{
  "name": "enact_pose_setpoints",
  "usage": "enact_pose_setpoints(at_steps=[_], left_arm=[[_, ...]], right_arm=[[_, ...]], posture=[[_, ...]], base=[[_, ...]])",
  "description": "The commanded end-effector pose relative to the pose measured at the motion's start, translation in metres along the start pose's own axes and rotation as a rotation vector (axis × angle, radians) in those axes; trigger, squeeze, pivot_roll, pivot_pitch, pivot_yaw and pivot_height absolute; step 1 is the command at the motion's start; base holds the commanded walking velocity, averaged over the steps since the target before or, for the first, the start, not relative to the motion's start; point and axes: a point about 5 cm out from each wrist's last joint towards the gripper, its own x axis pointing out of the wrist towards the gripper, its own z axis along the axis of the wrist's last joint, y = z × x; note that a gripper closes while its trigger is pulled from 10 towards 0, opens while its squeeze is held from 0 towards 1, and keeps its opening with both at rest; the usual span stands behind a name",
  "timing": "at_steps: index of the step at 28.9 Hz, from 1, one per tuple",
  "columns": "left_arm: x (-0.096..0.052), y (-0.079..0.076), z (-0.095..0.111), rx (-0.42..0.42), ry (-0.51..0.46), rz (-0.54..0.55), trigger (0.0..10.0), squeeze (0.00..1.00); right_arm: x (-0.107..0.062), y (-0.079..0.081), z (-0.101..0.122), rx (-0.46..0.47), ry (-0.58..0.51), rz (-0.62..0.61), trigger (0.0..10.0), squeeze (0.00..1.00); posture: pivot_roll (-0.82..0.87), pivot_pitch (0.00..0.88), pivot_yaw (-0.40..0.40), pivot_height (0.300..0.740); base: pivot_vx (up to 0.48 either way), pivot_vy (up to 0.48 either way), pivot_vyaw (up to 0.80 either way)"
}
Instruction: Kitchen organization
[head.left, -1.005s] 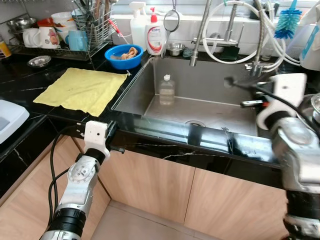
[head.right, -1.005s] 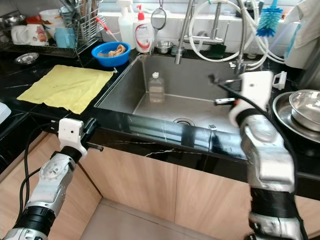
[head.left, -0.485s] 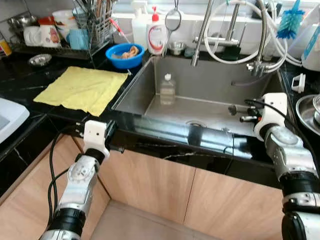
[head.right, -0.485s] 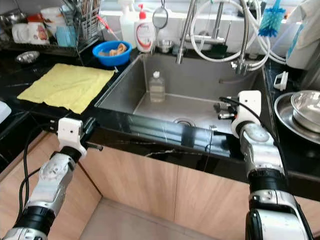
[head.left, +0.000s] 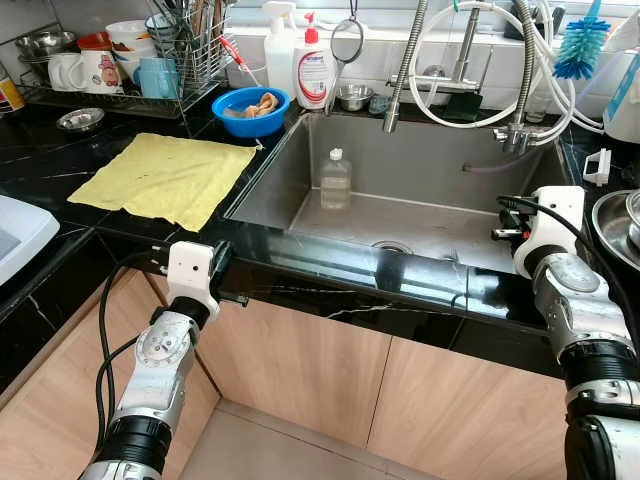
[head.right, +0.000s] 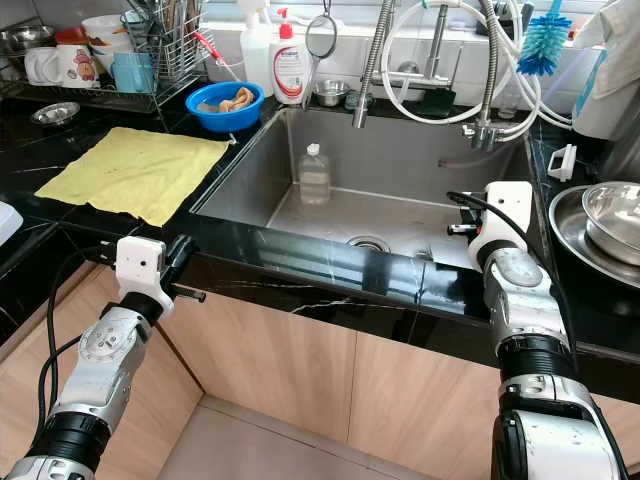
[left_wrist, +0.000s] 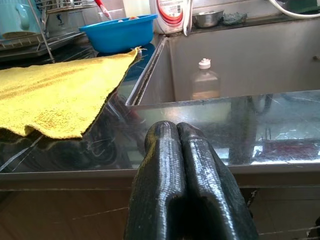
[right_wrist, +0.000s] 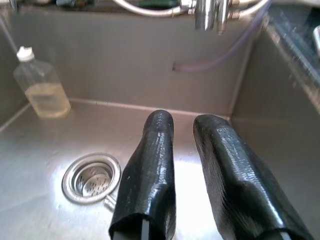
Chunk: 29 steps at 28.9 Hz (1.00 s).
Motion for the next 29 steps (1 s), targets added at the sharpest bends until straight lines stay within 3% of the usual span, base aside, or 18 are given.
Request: enact_pose_setpoints(at_steps=[1,5,6,8,12,14,20,22,25,29], left_arm=[[-0.001,-0.001,-0.001,0.025,0.001,-0.012,10.0,0.00],[-0.001,-0.002,0.000,0.024,0.000,-0.013,10.0,0.00],[-0.001,-0.002,0.000,0.024,-0.001,-0.013,10.0,0.00],[-0.001,-0.002,0.000,0.024,-0.002,-0.013,10.0,0.00],[-0.001,-0.002,0.000,0.026,-0.002,-0.014,10.0,0.00],[0.000,-0.001,0.001,0.028,-0.005,-0.012,10.0,0.00],[0.000,0.001,0.002,0.032,-0.008,-0.006,10.0,0.00],[0.000,0.003,0.003,0.038,-0.010,0.006,10.0,0.00],[0.000,0.004,0.004,0.041,-0.015,0.014,10.0,0.00],[0.001,0.005,0.006,0.046,-0.024,0.022,10.0,0.00]], right_arm=[[0.002,0.000,0.017,-0.004,-0.077,-0.012,10.0,1.00],[-0.001,-0.002,0.031,-0.024,-0.155,-0.038,10.0,1.00],[-0.004,-0.003,0.041,-0.030,-0.210,-0.050,10.0,0.00],[-0.015,-0.008,0.062,-0.045,-0.307,-0.094,10.0,0.00],[-0.025,-0.018,0.076,-0.045,-0.361,-0.149,10.0,0.00],[-0.040,-0.037,0.088,-0.050,-0.406,-0.230,10.0,0.00],[-0.062,-0.053,0.099,-0.090,-0.453,-0.294,10.0,0.00],[-0.082,-0.060,0.098,-0.132,-0.457,-0.329,10.0,0.00],[-0.091,-0.059,0.094,-0.139,-0.462,-0.319,10.0,0.00],[-0.111,-0.036,0.068,-0.202,-0.459,-0.218,10.0,0.00]], posture=[[-0.01,0.000,0.034,0.740],[-0.01,0.000,0.034,0.740],[-0.01,0.000,0.034,0.740],[-0.01,0.000,0.038,0.740],[-0.01,0.000,0.038,0.740],[-0.01,0.000,0.039,0.740],[-0.02,0.000,0.040,0.740],[-0.02,0.000,0.041,0.740],[-0.02,0.000,0.044,0.740],[-0.04,0.000,0.051,0.740]], base=[[0.000,0.000,0.00],[0.000,0.000,0.00],[0.000,0.000,0.00],[0.000,0.000,0.00],[0.000,0.000,0.00],[0.000,0.000,0.00],[0.000,0.000,0.00],[0.000,0.000,0.00],[0.000,0.000,0.00],[0.000,0.000,0.00]])
